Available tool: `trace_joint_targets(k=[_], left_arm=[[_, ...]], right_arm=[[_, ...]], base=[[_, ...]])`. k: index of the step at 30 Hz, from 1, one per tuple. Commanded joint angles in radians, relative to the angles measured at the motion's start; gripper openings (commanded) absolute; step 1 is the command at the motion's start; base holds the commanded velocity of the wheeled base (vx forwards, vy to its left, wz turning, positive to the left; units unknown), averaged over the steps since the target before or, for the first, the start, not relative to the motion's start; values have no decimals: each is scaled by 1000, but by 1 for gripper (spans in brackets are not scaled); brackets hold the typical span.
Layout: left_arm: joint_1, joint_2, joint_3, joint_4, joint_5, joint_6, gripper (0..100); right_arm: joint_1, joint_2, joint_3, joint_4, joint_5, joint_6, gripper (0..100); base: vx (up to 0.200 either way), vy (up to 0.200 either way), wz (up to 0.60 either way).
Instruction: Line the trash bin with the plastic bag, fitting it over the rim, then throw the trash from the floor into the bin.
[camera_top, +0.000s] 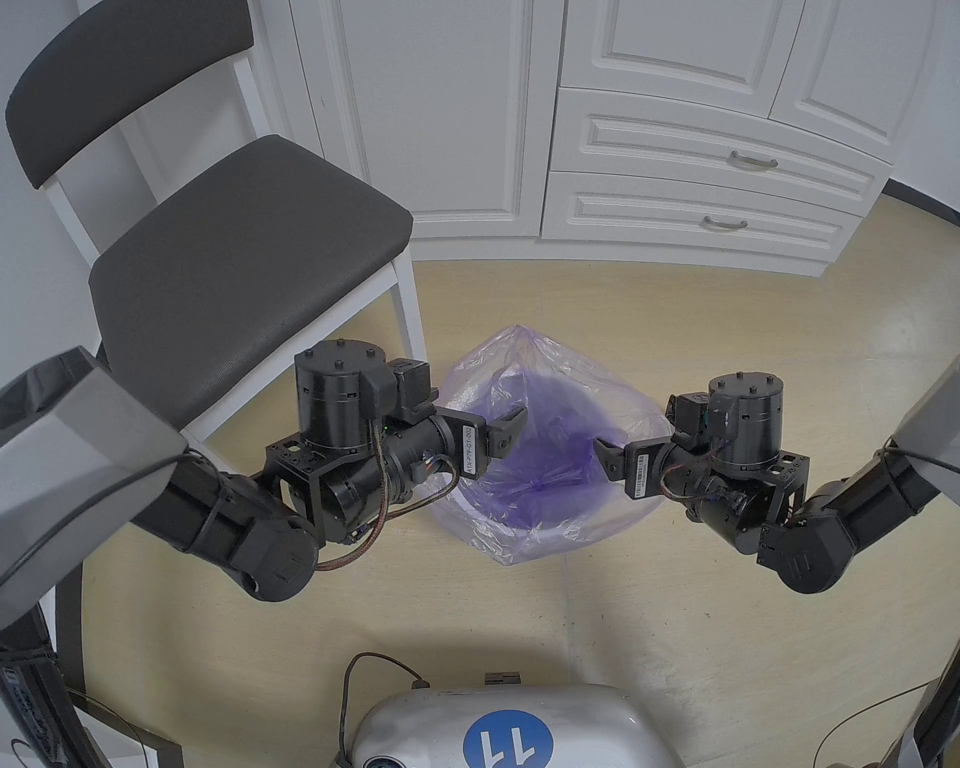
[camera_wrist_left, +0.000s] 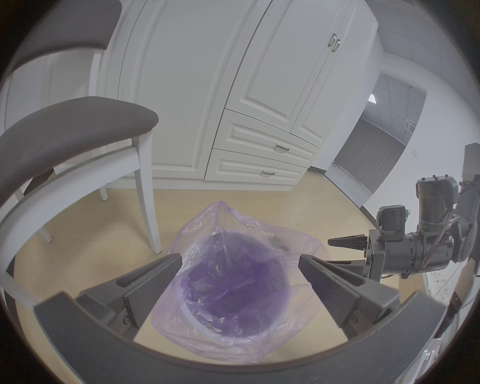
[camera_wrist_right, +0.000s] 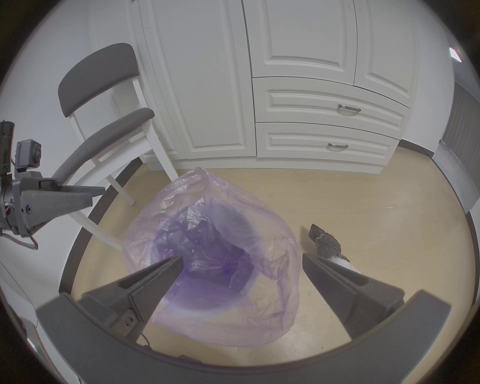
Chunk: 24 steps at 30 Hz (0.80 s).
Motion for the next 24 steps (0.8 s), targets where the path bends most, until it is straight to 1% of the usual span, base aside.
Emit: trace_joint_targets(k=[1,2,9,13,15,21,24], left_arm=[[12,76,-36,-14,2,-3,100],[34,140,-77,-37,6,-3,100],[80,268,-197,-48,14,-7,100],[89,321,-272,-46,48,-55,100],[103,349,-320,-37,66,-73,100],[130,392,-361,-36,65,-75,100],[146,410,-389,-36,66,-75,100]], right_arm=[[-19,63,-22,-24,-2,0,100],[-44,79,-28,-52,-3,-6,100],[-91,134,-66,-53,-3,-12,100],[-120,175,-112,-53,-16,-11,100],[-145,198,-140,-53,-39,-14,100],[-174,249,-181,-53,-42,-12,100],[-177,275,-215,-55,-62,-3,100]], base=[[0,0,0],[0,0,0],[0,0,0],[0,0,0],[0,0,0],[0,0,0],[0,0,0]])
